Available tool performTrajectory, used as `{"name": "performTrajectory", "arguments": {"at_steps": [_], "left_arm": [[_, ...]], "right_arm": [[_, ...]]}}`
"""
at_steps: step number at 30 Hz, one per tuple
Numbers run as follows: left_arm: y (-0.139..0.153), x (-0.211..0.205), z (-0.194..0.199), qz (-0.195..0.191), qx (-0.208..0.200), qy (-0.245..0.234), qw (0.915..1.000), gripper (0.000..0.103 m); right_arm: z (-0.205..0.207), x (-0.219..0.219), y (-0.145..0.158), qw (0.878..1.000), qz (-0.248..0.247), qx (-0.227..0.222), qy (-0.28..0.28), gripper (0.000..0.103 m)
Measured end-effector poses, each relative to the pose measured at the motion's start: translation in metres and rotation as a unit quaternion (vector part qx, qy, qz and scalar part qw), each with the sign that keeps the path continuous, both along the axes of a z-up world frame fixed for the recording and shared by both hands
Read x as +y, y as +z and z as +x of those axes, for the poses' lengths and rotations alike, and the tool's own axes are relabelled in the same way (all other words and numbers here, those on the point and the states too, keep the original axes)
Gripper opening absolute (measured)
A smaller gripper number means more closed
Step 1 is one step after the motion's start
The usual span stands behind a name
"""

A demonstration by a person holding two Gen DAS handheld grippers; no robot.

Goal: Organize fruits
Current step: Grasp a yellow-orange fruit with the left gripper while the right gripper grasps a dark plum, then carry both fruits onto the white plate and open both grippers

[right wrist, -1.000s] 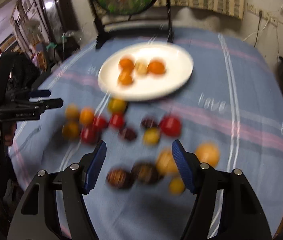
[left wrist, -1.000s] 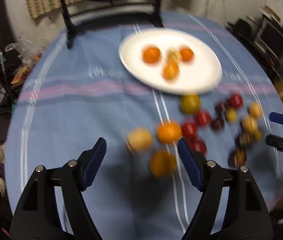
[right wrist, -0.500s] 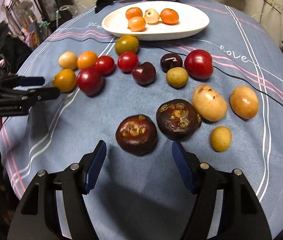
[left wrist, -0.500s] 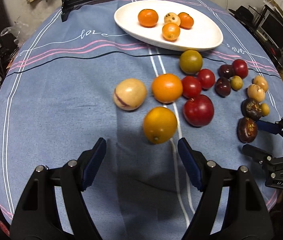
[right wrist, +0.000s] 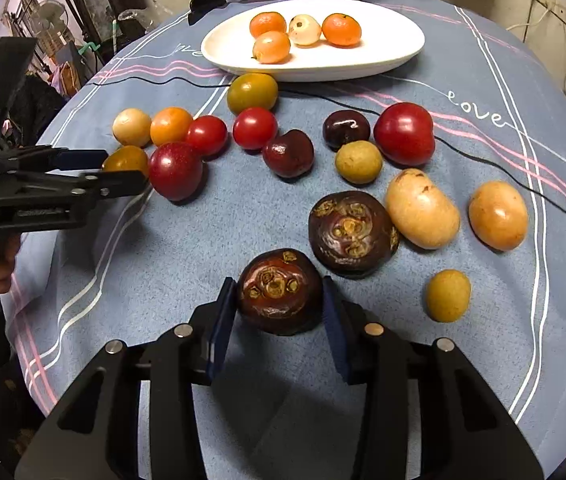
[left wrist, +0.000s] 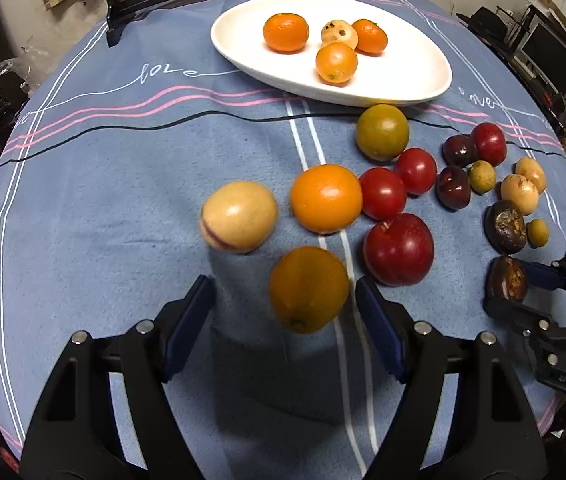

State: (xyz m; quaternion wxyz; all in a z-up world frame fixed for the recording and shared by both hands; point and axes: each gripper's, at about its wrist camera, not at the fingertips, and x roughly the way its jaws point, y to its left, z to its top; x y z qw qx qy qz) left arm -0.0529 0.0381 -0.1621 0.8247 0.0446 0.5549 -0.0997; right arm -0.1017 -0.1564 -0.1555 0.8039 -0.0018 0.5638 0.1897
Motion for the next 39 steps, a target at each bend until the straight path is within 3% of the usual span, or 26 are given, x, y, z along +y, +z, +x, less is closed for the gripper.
{"name": "performTrajectory", "arguments": {"at_steps": [3, 4, 6, 8, 17, 24, 34, 39], "left_arm": [[-0.003, -0.003, 0.003, 0.006, 0.004, -0.002, 1.0, 0.07], [-0.004, -0.004, 0.002, 0.009, 0.006, -0.005, 0.9999, 0.06], [-0.003, -0.004, 0.002, 0.007, 0.006, -0.007, 0.9999, 0.055], [0.001, -0.005, 0.001, 0.001, 0.003, -0.008, 1.0, 0.04], [0.011, -0.004, -0.006, -0.022, 0.012, -0.009, 0.9996, 0.039], [0.041, -0.006, -0.008, -0.03, -0.015, -0.006, 0.9994, 0.039], [0.118, -0.03, 0.019, -0.039, -0.096, -0.018, 0.9944, 0.039], [0.142, -0.039, 0.029, -0.042, -0.116, -0.016, 0.9923, 0.039]], "right_arm": [[-0.003, 0.0, 0.0, 1.0, 0.008, 0.005, -0.003, 0.043], [-0.004, 0.0, 0.0, 1.0, 0.008, 0.004, -0.002, 0.043], [-0.004, -0.001, 0.001, 1.0, 0.01, 0.005, -0.002, 0.043], [-0.005, -0.003, 0.001, 1.0, 0.013, 0.006, -0.004, 0.043], [-0.009, -0.007, 0.008, 1.0, 0.025, 0.002, -0.007, 0.043], [-0.006, -0.011, 0.023, 0.999, 0.045, -0.006, -0.014, 0.043], [0.026, -0.015, 0.1, 0.992, 0.07, -0.106, -0.02, 0.043], [0.036, -0.018, 0.135, 0.985, 0.082, -0.149, -0.025, 0.043]]}}
